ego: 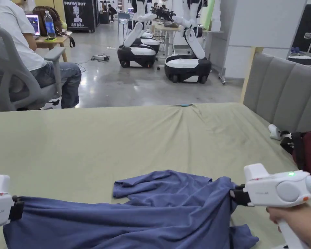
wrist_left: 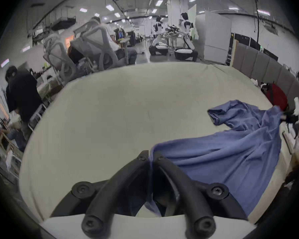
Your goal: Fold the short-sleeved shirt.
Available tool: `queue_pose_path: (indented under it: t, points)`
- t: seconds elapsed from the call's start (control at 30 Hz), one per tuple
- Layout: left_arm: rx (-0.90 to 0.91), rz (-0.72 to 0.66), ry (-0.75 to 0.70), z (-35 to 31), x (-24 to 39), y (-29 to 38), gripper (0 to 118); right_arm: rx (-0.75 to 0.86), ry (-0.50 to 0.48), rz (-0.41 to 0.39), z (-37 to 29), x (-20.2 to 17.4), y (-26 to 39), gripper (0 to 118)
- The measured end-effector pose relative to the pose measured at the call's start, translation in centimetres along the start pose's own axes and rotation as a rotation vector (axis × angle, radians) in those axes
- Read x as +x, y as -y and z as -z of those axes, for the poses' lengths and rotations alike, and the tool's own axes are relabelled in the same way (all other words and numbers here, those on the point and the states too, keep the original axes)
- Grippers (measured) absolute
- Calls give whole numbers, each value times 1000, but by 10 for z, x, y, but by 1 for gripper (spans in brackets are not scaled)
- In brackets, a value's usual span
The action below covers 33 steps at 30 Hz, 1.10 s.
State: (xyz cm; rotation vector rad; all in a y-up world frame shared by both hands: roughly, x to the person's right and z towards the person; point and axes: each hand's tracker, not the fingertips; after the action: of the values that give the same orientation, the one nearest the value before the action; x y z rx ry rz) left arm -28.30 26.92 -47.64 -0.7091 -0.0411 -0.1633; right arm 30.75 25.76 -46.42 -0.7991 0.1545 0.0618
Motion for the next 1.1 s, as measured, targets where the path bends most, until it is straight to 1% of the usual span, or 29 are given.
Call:
queue_pose_path:
  t: [0.1,0.17,0.2,0.23,0.27,0.3,0.33,0.43,0.5,0.6,0.63,0.7,0.8,0.93,1.03,1.1]
  points:
    - [66,47,-72,-24,-12,-22,0,126,80,-47,-49,-14,-36,7]
    - [118,34,-92,-43,-26,-41,0,195,95,-46,-81,-20,-60,7]
    - [132,20,-92,-50,-32,-49,0,225,97,-63,-93,-25,-68,7]
    - [164,26,-116,-59,-37,-58,0,268,124,-92,-110,-41,-76,7]
    - [188,47,-142,-67,-40,-66,0,298,162,-115,-120,-48,-84,7]
    - [208,59,-175,-77,-44,-74,0,330,186,-121,-132,-54,-92,7]
    - [226,50,-176,-84,-51,-84,0,370,203,-128,-143,-59,-101,7]
    - [305,32,-221,-106,-67,-114,0,469,300,-136,-169,-72,-128,7]
    - [353,14,-245,-118,-76,-134,0,517,343,-124,-182,-74,-148,7]
    - [428,-14,-272,-133,-87,-168,0,598,393,-88,-205,-74,-180,7]
    - [455,-24,-279,-137,-90,-179,0,624,414,-73,-208,-69,-192,7]
    - [495,-46,-295,-142,-95,-199,0,666,453,-60,-219,-69,-211,7]
    - [529,-60,-319,-147,-102,-227,0,687,454,-26,-228,-60,-238,7]
    - [542,-102,-284,-140,-107,-250,0,695,463,-24,-223,-54,-258,7]
    - [537,-111,-270,-120,-105,-248,0,681,457,-13,-199,-49,-256,7]
    - [502,-118,-246,-97,-99,-238,0,640,423,14,-174,-43,-247,7]
